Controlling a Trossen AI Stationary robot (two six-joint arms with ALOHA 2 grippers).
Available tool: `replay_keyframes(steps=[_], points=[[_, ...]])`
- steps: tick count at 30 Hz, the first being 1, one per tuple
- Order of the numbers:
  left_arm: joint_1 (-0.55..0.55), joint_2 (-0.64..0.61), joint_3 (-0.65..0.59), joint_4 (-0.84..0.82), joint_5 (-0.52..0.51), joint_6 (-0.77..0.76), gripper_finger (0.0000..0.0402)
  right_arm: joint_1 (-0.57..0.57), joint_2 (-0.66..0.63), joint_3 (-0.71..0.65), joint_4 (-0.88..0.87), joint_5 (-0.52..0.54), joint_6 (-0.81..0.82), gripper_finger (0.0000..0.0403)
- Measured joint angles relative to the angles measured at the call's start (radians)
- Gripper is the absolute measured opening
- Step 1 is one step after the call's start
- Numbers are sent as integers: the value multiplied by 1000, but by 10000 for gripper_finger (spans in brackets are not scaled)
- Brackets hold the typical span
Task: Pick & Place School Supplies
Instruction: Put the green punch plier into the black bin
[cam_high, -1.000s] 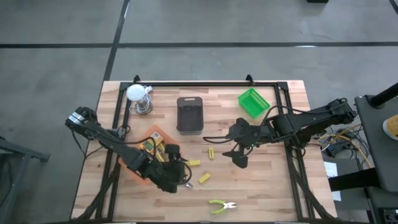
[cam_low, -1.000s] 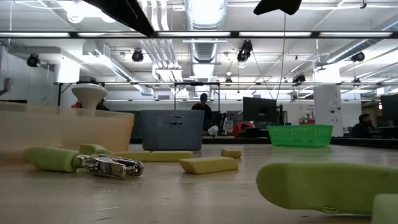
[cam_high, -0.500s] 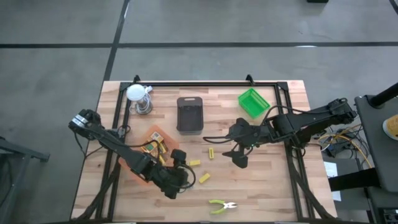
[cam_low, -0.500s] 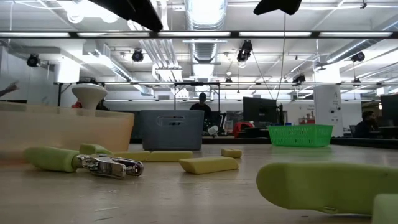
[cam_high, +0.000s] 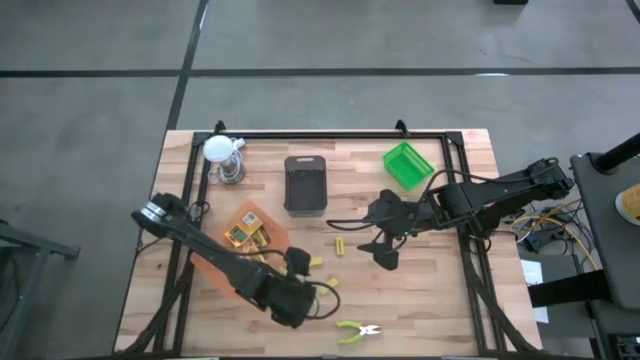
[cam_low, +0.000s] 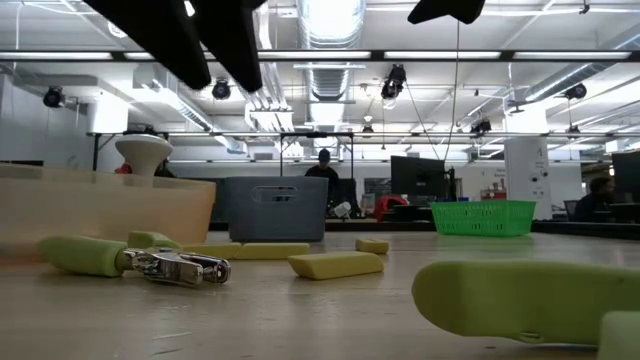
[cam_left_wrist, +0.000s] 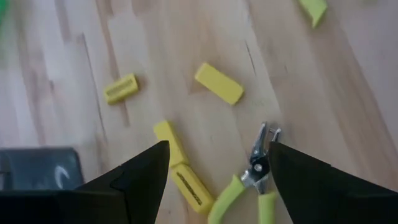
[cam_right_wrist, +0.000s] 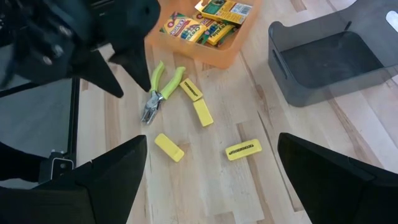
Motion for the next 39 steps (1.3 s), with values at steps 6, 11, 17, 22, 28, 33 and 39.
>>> replay_keyframes(steps=[6,11,17,22,28,33,39], points=[[10,88,57,-52,34,-83,278,0,0,0,0,0,0,354],[10,114,47,-53,40,-111,278,0,0,0,0,0,0,354],[8,150,47,-51,75,-109,278,0,0,0,0,0,0,354],[7,166,43,-53,94,-108,278,0,0,0,0,0,0,354],[5,169,-11,-16,143,-111,278,0,0,0,0,0,0,354],[5,169,-74,45,160,-137,278,0,0,0,0,0,0,354],[5,167,-108,86,160,-138,278,0,0,0,0,0,0,354]])
